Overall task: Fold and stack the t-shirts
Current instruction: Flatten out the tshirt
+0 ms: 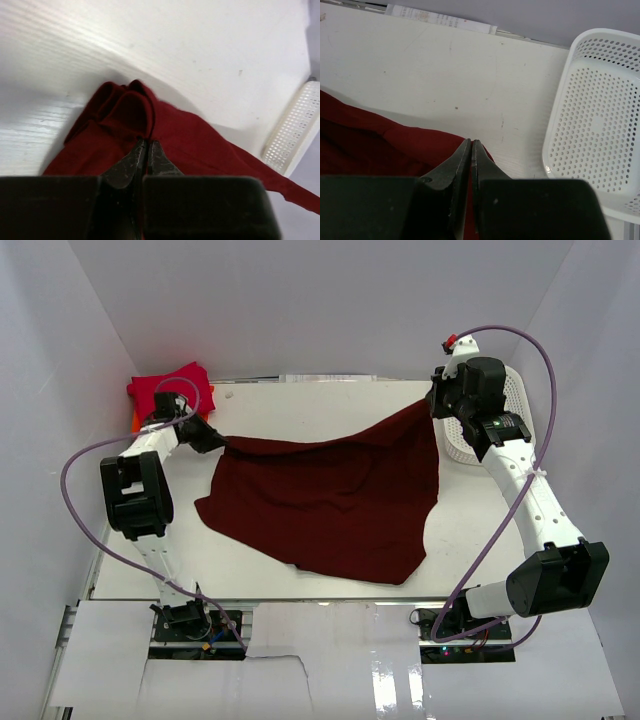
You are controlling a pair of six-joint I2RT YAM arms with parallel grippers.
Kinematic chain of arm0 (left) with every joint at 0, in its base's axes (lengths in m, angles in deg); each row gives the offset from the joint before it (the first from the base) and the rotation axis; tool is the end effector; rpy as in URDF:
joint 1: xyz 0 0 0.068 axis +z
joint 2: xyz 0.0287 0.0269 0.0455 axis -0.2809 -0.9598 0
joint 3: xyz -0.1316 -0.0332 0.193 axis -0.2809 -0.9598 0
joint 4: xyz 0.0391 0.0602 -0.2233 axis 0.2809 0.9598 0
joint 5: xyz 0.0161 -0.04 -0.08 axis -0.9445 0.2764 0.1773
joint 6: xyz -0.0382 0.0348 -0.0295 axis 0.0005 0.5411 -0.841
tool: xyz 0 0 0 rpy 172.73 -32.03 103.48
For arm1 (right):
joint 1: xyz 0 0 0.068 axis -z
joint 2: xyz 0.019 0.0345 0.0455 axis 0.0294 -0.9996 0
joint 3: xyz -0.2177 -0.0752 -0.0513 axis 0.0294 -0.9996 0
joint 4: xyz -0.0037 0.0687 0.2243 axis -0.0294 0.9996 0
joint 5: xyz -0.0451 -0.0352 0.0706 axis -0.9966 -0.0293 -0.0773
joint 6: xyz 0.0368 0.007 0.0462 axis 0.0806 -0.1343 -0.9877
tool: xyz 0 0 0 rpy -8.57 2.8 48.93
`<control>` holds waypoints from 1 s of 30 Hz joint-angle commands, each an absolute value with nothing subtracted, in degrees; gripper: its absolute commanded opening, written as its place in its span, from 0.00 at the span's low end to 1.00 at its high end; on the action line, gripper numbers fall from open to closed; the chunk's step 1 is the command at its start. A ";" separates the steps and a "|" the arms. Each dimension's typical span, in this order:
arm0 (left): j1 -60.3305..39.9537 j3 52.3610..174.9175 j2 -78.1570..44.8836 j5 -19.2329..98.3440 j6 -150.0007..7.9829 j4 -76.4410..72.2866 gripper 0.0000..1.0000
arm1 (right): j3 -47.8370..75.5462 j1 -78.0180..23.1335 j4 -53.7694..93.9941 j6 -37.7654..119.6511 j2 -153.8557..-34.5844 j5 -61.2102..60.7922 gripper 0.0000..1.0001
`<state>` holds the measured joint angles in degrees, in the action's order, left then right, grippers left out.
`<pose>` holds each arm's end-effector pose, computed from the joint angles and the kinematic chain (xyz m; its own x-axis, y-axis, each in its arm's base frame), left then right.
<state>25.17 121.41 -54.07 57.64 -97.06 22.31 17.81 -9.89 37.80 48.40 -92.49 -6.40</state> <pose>0.3846 0.0403 0.1616 -0.7111 -0.6645 -0.2297 -0.4062 0.6549 -0.6372 0.2995 0.0625 0.3599 -0.3009 -0.0730 -0.9508 -0.2276 0.9738 -0.0028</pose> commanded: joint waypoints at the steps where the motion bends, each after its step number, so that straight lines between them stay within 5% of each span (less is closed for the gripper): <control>1: 25.10 126.80 -47.50 60.74 -98.28 23.84 0.00 | 20.21 -9.57 37.35 49.60 -91.01 -7.15 0.08; 10: 25.98 131.83 -39.77 60.21 -97.57 28.33 0.00 | 24.53 -9.57 41.05 53.20 -85.48 -10.21 0.08; 30: 28.44 103.00 10.06 49.84 -85.97 10.59 0.00 | 15.55 -9.57 32.08 58.92 -47.95 -6.01 0.08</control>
<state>28.12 104.95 6.56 52.73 -87.96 15.77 14.12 -9.91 37.71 57.23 -49.39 -7.95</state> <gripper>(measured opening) 0.118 0.080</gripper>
